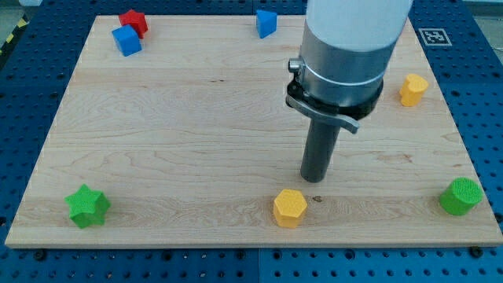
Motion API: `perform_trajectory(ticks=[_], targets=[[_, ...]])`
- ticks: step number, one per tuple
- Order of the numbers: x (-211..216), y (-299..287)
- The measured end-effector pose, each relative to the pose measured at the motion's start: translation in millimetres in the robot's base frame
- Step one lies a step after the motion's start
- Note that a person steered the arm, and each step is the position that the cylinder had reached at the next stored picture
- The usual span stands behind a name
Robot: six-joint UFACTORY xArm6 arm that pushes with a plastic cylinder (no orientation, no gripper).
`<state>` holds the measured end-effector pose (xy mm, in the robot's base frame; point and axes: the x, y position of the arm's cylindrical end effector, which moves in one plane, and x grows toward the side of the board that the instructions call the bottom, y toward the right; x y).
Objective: Move the yellow hexagon to the left
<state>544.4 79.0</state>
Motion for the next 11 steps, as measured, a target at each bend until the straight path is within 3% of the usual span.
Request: perform_trajectory(ticks=[2,3,6,7,11], targets=[[41.1,35.3],[55.1,5.3],[31.6,-17.4],[32.3,-60.2],[32.2,-92.2]])
